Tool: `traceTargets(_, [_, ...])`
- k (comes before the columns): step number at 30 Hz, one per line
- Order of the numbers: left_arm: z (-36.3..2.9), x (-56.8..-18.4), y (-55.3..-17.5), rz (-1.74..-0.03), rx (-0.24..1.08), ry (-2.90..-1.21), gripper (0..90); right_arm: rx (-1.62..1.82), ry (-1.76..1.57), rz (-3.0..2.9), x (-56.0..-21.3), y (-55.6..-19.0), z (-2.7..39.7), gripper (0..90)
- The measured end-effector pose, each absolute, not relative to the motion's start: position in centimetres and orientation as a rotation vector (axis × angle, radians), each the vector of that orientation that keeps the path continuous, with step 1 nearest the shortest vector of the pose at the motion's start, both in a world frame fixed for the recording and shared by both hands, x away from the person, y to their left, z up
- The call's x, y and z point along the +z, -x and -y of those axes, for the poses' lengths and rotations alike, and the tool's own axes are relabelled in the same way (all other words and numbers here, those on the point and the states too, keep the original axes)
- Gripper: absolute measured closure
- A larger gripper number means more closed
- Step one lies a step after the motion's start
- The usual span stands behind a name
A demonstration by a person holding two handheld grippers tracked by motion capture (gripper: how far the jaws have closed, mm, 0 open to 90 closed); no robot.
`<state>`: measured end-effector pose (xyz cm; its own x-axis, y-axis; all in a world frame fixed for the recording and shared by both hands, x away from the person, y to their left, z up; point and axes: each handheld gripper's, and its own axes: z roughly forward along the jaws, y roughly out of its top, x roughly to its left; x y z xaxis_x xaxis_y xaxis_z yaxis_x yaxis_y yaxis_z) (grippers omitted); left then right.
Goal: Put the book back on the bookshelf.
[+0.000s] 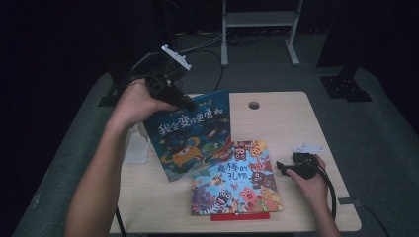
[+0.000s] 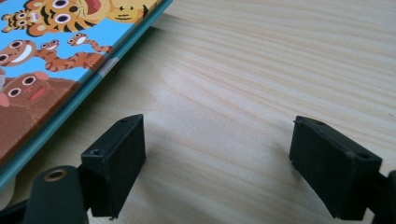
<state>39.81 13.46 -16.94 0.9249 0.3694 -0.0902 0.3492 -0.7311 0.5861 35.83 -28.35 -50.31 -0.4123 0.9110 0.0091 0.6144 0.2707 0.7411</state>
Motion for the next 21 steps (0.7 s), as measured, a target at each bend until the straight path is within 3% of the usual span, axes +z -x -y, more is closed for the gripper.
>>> traceTargets(21, [-21.9,-15.9,-36.5,-0.660,0.162,-2.398,82.6,0.950,-1.378,-2.127,-50.3,-35.8,28.4,17.6])
